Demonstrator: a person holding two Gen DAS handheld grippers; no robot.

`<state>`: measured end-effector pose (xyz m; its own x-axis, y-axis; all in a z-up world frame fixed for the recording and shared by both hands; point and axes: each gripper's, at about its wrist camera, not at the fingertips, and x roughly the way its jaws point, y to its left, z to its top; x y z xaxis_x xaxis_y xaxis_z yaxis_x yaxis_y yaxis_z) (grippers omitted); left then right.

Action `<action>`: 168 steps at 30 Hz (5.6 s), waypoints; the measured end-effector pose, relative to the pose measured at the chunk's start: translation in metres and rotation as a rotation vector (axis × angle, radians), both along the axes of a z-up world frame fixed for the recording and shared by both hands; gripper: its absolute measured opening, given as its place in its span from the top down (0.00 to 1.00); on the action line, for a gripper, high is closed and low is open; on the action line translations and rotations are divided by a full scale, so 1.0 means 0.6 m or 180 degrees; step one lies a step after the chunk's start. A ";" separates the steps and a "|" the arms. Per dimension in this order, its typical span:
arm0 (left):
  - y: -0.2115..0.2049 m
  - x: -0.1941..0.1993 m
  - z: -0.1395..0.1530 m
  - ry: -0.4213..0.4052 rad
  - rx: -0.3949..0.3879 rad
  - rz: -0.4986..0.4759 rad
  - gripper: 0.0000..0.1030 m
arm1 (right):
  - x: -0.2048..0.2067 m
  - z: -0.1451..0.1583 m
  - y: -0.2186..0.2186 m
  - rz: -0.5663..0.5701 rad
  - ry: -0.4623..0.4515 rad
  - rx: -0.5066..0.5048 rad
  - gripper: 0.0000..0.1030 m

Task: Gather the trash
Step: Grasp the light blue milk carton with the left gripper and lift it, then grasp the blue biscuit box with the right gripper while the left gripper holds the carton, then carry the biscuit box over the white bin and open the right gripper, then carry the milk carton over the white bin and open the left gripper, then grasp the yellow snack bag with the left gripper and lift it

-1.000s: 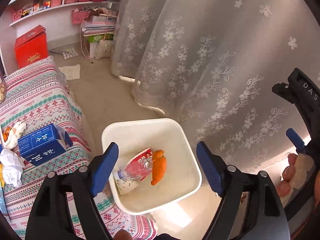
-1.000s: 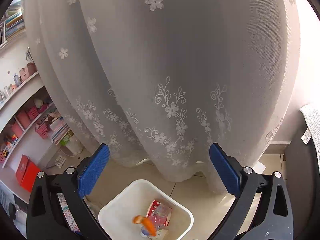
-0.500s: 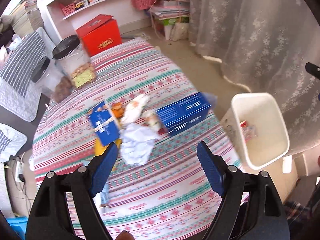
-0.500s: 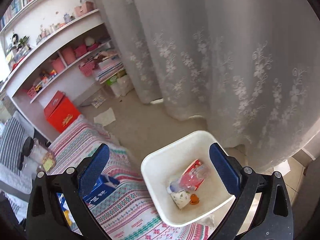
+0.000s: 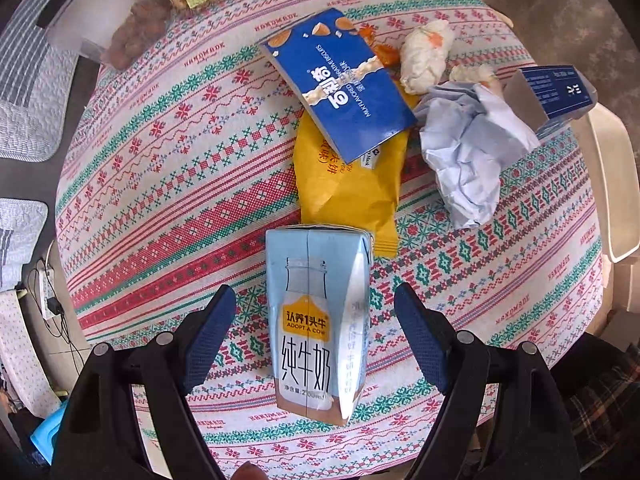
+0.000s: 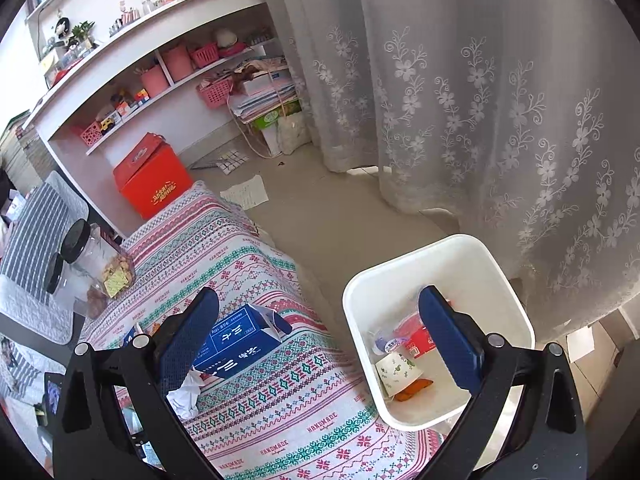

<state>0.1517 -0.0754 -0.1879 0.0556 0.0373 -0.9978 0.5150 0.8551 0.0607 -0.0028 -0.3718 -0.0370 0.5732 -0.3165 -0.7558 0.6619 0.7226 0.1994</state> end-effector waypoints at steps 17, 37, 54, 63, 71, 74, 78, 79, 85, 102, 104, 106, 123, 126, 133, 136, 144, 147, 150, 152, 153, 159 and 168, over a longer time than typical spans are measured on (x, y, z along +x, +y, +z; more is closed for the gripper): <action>0.125 -0.064 0.092 -0.0256 -0.1246 0.1004 0.45 | 0.070 -0.016 0.098 0.0712 0.0128 -0.0069 0.07; 0.340 -0.143 0.273 -0.1616 -0.1749 0.2100 0.45 | 0.362 -0.200 0.420 0.2049 0.1212 -0.0509 0.07; 0.388 -0.135 0.261 -0.1764 -0.1723 0.2350 0.45 | 0.363 -0.166 0.394 0.1971 0.0745 0.0086 0.49; 0.383 -0.134 0.281 -0.2066 -0.1760 0.2388 0.45 | 0.296 -0.004 0.401 0.2102 -0.0097 -0.0045 0.49; 0.360 -0.142 0.292 -0.2238 -0.1753 0.2265 0.45 | 0.212 0.071 0.377 0.1875 -0.0646 -0.0382 0.49; 0.356 -0.143 0.294 -0.2274 -0.1767 0.2244 0.45 | 0.186 0.083 0.355 0.1741 -0.0765 -0.0455 0.49; 0.349 -0.144 0.297 -0.2338 -0.1782 0.2225 0.45 | 0.151 0.094 0.327 0.1473 -0.0852 -0.0641 0.49; 0.347 -0.145 0.297 -0.2351 -0.1781 0.2218 0.45 | 0.143 0.096 0.318 0.1389 -0.0861 -0.0693 0.49; 0.327 -0.141 0.292 -0.2353 -0.1773 0.2178 0.45 | 0.094 0.112 0.256 0.0797 -0.0916 -0.1029 0.48; 0.227 -0.131 0.266 -0.2270 -0.1681 0.1881 0.45 | -0.049 0.009 0.000 -0.0873 0.0057 -0.1052 0.32; 0.208 -0.129 0.263 -0.2185 -0.1745 0.1825 0.45 | -0.067 0.011 -0.015 -0.0986 -0.0004 -0.1070 0.17; 0.182 -0.131 0.262 -0.2146 -0.1804 0.1714 0.45 | -0.088 0.028 -0.019 -0.1159 -0.0175 -0.1239 0.06; -0.271 -0.188 0.278 -0.1386 -0.2564 0.0275 0.45 | -0.202 0.088 -0.166 -0.1864 -0.0605 -0.1110 0.07; -0.345 -0.205 0.267 -0.1221 -0.2638 0.0131 0.45 | -0.218 0.090 -0.187 -0.1935 -0.0633 -0.1054 0.07; -0.474 -0.232 0.216 -0.0641 -0.2661 -0.0048 0.29 | -0.231 0.089 -0.207 -0.1951 -0.0658 -0.0932 0.07; -0.483 -0.244 0.199 -0.0584 -0.2515 -0.0127 0.26 | -0.234 0.090 -0.209 -0.1907 -0.0716 -0.0857 0.07; -0.351 -0.166 0.196 -0.1036 -0.1853 0.0058 0.24 | -0.210 0.071 -0.215 -0.1652 -0.0662 -0.0517 0.07; -0.247 -0.100 0.196 -0.1276 -0.1422 0.0277 0.24 | -0.188 0.064 -0.207 -0.1445 -0.0603 -0.0418 0.07; -0.137 -0.021 0.166 -0.1111 -0.0884 0.0584 0.24 | -0.164 0.062 -0.191 -0.1267 -0.0539 -0.0423 0.07; -0.082 0.018 0.138 -0.1012 -0.0561 0.0666 0.24 | -0.150 0.061 -0.179 -0.1180 -0.0514 -0.0436 0.07; -0.061 0.033 0.122 -0.0969 -0.0408 0.0659 0.24 | -0.144 0.062 -0.174 -0.1133 -0.0501 -0.0438 0.07; -0.023 0.072 0.036 -0.0623 -0.0063 0.0556 0.24 | -0.110 0.058 -0.142 -0.0928 -0.0404 -0.0503 0.07; -0.062 0.099 -0.036 -0.0262 -0.0293 0.0464 0.24 | -0.063 0.051 -0.106 -0.0639 -0.0273 -0.0534 0.07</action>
